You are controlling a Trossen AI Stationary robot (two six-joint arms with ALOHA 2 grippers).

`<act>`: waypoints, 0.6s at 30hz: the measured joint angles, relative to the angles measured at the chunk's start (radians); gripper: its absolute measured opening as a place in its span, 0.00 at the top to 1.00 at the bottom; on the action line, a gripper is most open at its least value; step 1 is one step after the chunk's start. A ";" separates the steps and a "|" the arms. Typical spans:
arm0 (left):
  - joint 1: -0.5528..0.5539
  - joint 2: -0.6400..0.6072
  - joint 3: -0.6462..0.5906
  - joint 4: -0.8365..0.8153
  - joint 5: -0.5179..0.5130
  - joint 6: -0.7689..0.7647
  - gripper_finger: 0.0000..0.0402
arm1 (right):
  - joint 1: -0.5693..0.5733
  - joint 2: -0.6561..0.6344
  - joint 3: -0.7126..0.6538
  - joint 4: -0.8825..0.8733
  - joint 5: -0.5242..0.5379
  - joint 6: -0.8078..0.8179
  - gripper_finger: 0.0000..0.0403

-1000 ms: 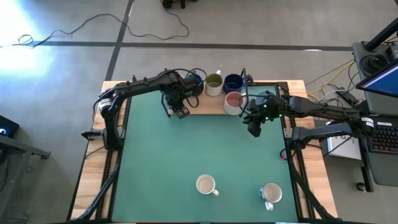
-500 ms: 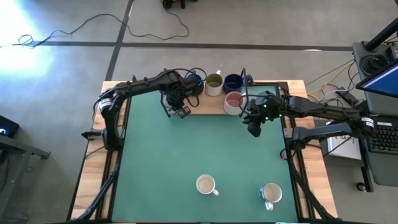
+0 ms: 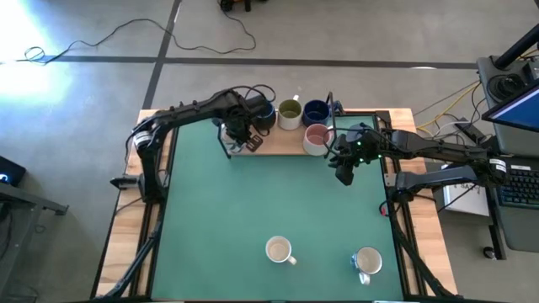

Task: Place coffee mugs
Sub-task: Adjust the blue pattern mug

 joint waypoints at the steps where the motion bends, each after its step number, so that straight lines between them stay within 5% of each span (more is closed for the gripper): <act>1: 0.006 0.000 0.000 0.005 0.007 -0.010 0.98 | 0.000 0.000 0.000 0.000 0.000 0.000 0.78; 18: 0.041 0.000 0.000 0.091 0.060 -0.139 0.93 | 0.000 0.000 0.000 0.000 0.000 0.000 0.78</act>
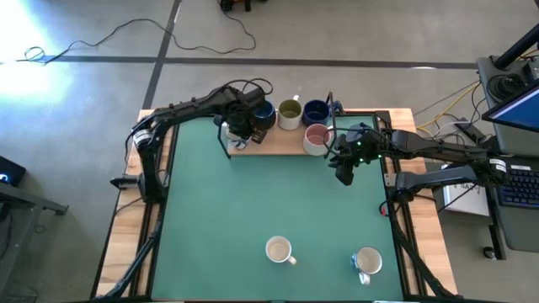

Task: Place coffee mugs
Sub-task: Adjust the blue pattern mug

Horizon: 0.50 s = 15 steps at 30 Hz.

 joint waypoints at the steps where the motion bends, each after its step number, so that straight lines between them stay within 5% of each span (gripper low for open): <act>1: 0.000 0.000 0.000 0.002 0.001 -0.005 0.93 | 0.000 0.000 0.000 0.000 0.000 0.000 0.78; 15: 0.001 -0.004 0.000 0.010 -0.005 -0.024 0.83 | 0.000 0.000 0.000 0.000 0.000 0.000 0.78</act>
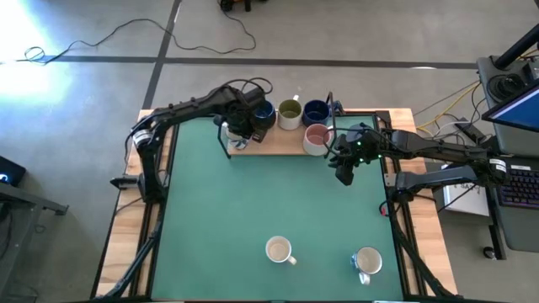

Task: Place coffee mugs
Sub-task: Adjust the blue pattern mug, then put the green pattern mug on the shelf

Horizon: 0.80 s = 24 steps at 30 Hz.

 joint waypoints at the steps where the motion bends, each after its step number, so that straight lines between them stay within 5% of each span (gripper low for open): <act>1: 0.000 -0.004 0.000 -0.001 -0.002 0.006 0.82 | 0.000 0.000 0.000 0.000 0.000 0.000 0.78; 11: -0.018 -0.074 0.000 0.003 -0.032 0.023 0.81 | 0.000 0.000 0.000 0.000 0.000 0.000 0.78; 24: -0.223 -0.156 0.000 0.093 -0.181 0.100 0.81 | 0.000 0.000 0.000 0.000 0.000 0.000 0.78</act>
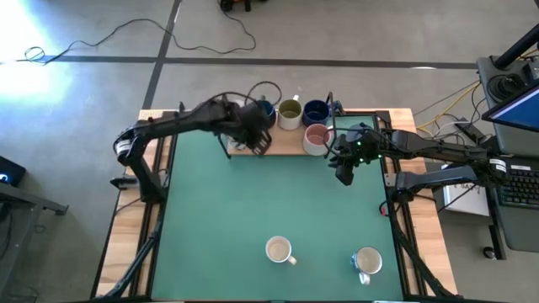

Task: Place coffee mugs
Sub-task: Put the green pattern mug on the shelf

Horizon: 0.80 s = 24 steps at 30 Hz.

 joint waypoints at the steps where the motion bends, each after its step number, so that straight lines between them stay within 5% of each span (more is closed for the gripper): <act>1: -0.023 -0.002 0.000 0.012 -0.002 0.007 0.81 | 0.000 0.000 0.000 0.000 0.000 0.000 0.78; 14: -0.365 0.001 0.000 0.083 -0.066 0.143 0.81 | 0.000 0.000 0.000 0.000 0.000 0.000 0.78; 24: -0.564 0.078 0.000 0.109 -0.064 -0.086 0.81 | 0.000 0.000 0.000 0.000 0.000 -0.001 0.78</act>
